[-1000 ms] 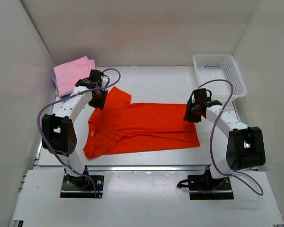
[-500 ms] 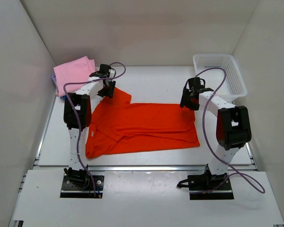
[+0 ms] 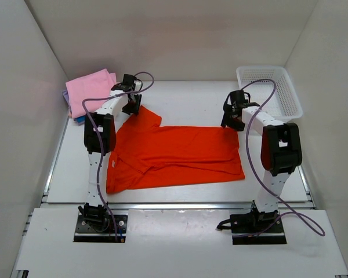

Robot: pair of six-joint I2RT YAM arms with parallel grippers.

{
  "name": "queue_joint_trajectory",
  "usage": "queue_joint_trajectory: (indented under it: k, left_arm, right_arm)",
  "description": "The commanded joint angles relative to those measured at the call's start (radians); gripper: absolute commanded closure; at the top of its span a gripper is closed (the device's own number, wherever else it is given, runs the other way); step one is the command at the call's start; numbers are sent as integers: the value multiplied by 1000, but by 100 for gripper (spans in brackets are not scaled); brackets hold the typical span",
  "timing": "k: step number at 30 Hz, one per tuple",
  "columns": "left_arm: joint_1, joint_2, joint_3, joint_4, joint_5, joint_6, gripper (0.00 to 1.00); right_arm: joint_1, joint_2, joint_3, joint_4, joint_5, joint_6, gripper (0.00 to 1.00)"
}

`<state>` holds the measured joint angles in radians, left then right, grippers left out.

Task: Fold and stack the t-shirts
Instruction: Grap the side of the flattened tshirt furthest away from the robot with both arms

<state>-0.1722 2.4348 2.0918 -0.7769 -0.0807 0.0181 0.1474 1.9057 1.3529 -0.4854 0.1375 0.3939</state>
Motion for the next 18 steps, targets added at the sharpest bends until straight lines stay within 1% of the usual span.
queue_joint_trajectory:
  k: [1, 3, 5, 6, 7, 11, 16, 18]
  left_arm:
    - [0, 36, 54, -85, 41, 6, 49]
    - [3, 49, 80, -104, 56, 6, 49]
    - [5, 67, 109, -134, 73, 8, 64]
    - [8, 87, 128, -156, 76, 11, 86]
    - [7, 102, 149, -168, 90, 13, 100]
    - [22, 139, 229, -243, 113, 22, 100]
    - [25, 113, 205, -246, 122, 22, 100]
    - [31, 95, 192, -245, 136, 20, 100]
  right_arm:
    - [1, 36, 87, -18, 40, 23, 49]
    - [10, 62, 116, -54, 51, 23, 50]
    - [17, 81, 133, -76, 72, 28, 49]
    - [17, 85, 143, -76, 74, 33, 48]
    - [20, 98, 155, -81, 77, 40, 48]
    - [32, 145, 189, -111, 71, 57, 48]
    - [40, 205, 222, -142, 60, 63, 49]
    - [38, 245, 261, -162, 54, 65, 52]
